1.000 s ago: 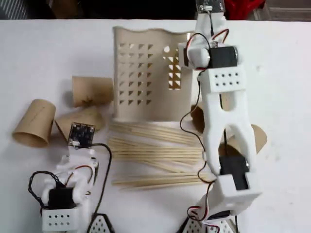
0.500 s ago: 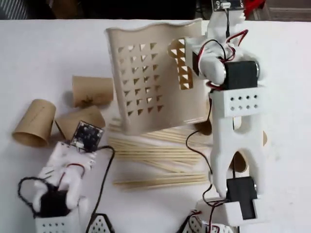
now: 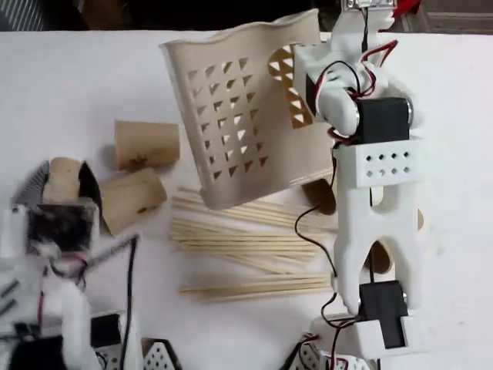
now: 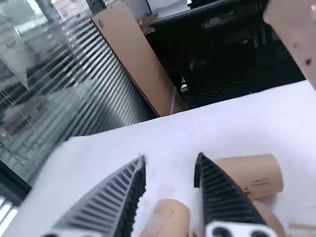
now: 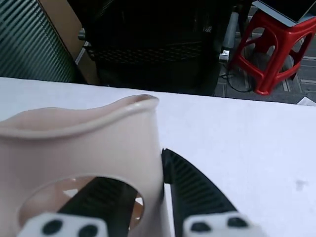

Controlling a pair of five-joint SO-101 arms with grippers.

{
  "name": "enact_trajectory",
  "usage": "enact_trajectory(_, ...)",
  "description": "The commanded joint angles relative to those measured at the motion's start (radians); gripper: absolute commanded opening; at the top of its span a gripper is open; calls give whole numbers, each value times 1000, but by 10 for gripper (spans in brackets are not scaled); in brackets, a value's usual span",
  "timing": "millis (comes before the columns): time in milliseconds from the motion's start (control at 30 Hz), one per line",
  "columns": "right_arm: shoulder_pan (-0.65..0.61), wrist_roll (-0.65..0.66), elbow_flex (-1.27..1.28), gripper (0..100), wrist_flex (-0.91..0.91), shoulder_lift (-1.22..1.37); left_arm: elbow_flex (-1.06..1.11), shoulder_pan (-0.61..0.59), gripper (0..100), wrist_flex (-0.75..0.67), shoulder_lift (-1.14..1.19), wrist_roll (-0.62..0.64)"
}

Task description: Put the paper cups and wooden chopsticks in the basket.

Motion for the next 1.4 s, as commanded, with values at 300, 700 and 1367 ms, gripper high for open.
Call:
enact_trajectory(300, -10, -9, 107, 15, -437, -4, -1537, 50, 236, 629, 1392, 278)
enact_trajectory(700, -5, -11, 647, 15, -1112, -18, -2142, 211, 240, 532, 1771, 313)
enact_trajectory(1367, -27, -173, 1083, 15, -1308, -305, -2140, 328, 241, 531, 2101, 308)
